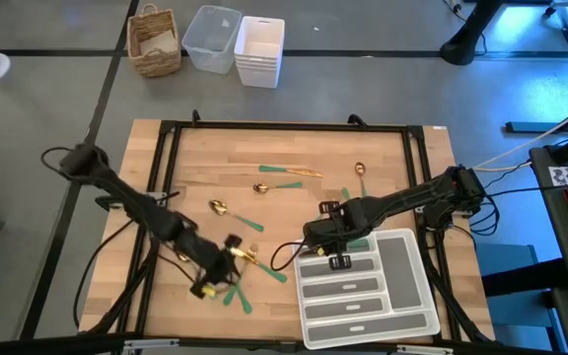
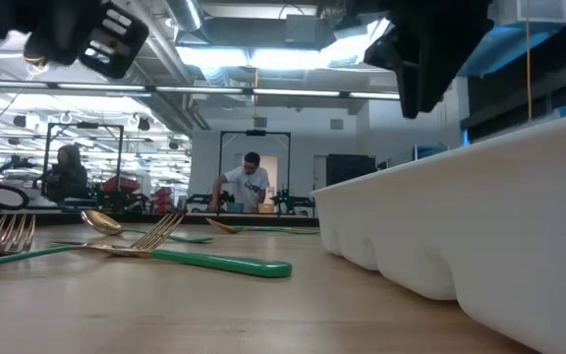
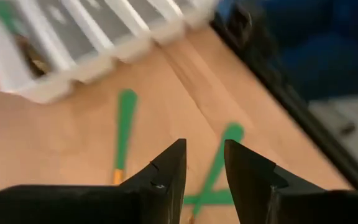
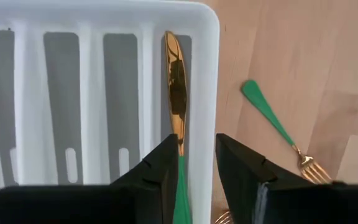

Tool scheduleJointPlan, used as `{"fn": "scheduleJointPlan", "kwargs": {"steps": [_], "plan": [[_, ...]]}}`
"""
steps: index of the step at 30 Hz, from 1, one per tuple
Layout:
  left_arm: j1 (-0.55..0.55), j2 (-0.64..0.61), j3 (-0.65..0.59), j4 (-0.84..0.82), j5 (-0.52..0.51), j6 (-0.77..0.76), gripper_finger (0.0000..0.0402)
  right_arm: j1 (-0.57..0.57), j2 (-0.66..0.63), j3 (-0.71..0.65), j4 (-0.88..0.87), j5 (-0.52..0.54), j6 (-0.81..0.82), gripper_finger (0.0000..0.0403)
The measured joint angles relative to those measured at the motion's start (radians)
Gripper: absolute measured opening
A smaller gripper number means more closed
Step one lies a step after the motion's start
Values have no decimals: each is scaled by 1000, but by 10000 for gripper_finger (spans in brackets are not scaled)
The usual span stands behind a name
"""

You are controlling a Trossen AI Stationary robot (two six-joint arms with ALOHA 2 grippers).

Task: Sort silverware
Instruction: Put the bottom left green fork into the silverware tray

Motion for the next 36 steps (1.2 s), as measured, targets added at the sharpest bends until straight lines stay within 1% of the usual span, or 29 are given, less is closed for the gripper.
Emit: {"fn": "scheduleJointPlan", "kwargs": {"steps": [3, 7, 10, 15, 19, 23, 28, 36], "plan": [[-20, 99, 70, -92, 0, 9, 101, 1, 0, 27, -53, -1, 6, 111], [-35, 182, 128, -177, -1, 5, 101, 1, -1, 83, -155, 15, 45, 111], [-36, 228, 135, -183, -1, 5, 101, 1, -21, 115, -187, 34, 55, 111], [-27, 289, 135, -203, -3, 24, 101, 1, -73, 137, -212, 35, 55, 111], [-16, 305, 135, -247, -3, 29, 101, 1, -138, 137, -213, 43, 57, 111], [3, 305, 135, -283, -4, 37, 101, 1, -207, 137, -204, 95, 58, 111], [28, 305, 135, -280, -4, 44, 101, 1, -271, 137, -203, 147, 58, 111], [26, 305, 134, -281, 19, 45, 101, 1, -354, 137, -214, 150, 55, 111]]}}
